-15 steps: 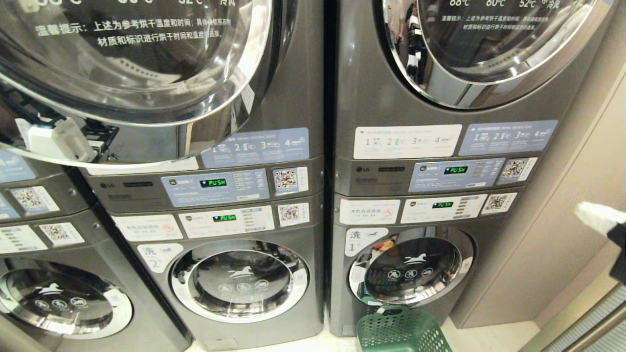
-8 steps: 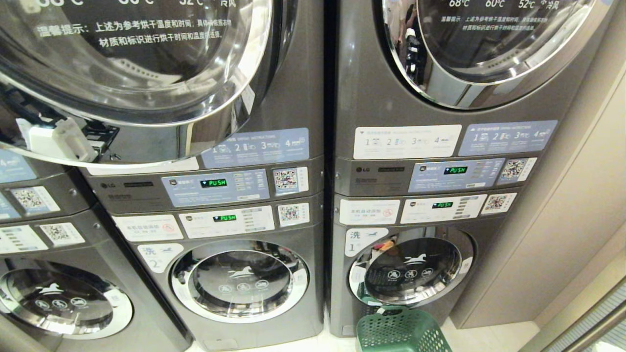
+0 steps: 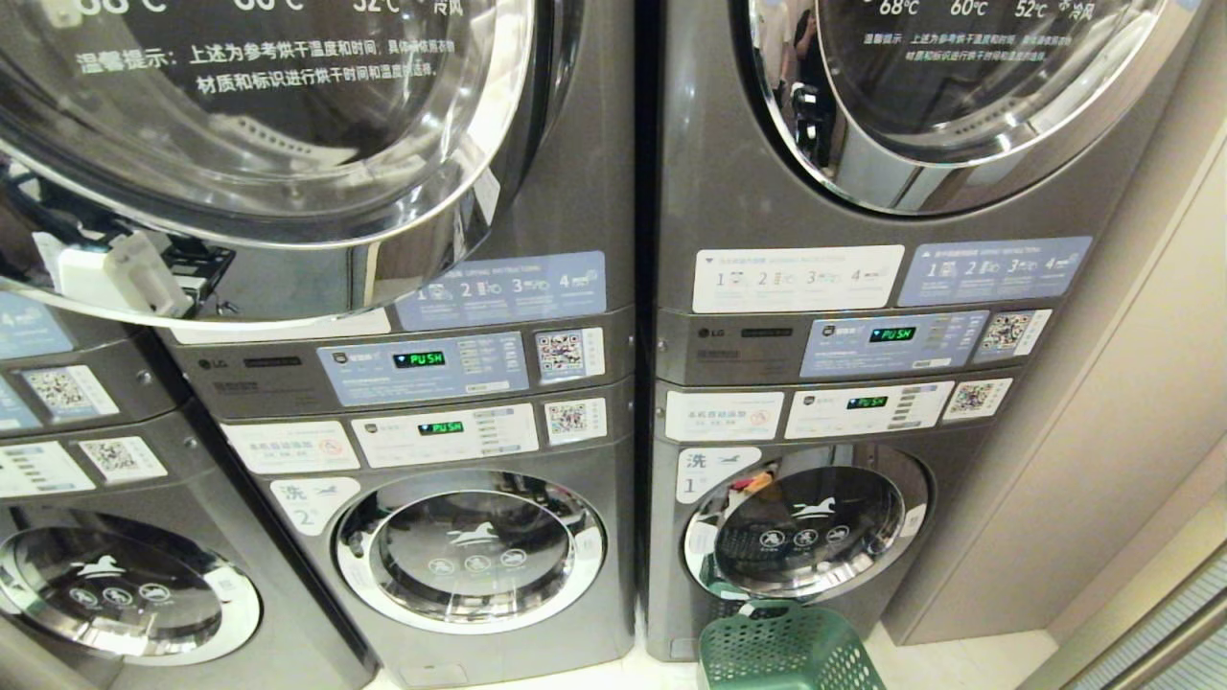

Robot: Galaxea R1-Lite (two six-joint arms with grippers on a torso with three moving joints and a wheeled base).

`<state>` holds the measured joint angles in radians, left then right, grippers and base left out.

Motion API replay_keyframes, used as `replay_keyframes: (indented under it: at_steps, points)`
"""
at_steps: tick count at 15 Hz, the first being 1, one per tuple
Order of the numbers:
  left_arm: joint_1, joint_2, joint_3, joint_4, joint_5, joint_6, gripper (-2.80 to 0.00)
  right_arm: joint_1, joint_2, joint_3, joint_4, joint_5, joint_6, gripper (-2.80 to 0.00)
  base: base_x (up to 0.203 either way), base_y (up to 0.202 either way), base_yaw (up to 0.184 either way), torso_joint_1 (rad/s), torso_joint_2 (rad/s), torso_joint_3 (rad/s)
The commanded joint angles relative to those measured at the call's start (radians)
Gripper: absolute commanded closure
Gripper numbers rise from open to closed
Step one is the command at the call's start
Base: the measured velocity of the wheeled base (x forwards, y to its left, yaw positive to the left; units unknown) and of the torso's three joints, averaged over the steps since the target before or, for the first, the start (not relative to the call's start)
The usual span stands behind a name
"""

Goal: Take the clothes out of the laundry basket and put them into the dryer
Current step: Close the dryer

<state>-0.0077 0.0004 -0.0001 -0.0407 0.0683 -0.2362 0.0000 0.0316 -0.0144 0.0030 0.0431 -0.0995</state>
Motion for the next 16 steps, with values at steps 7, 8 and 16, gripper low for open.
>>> replay_keyframes:
  at_steps: [7, 8, 16]
  points:
    - [0.000, 0.000, 0.029, 0.000, 0.001, -0.002, 0.00, 0.000, -0.030, 0.019, -0.004, -0.015, -0.008, 0.00, 0.000, 0.000, 0.000, 0.000, 0.00, 0.000]
    - [0.000, 0.000, 0.029, 0.001, 0.001, -0.002, 0.00, 0.000, -0.031, 0.020, -0.005, -0.015, 0.000, 0.00, 0.000, 0.000, 0.000, 0.000, 0.00, 0.000]
    - [0.000, 0.000, 0.029, -0.001, 0.001, -0.002, 0.00, 0.000, -0.031, 0.017, -0.005, -0.017, 0.025, 0.00, 0.000, 0.000, 0.000, 0.000, 0.00, 0.000]
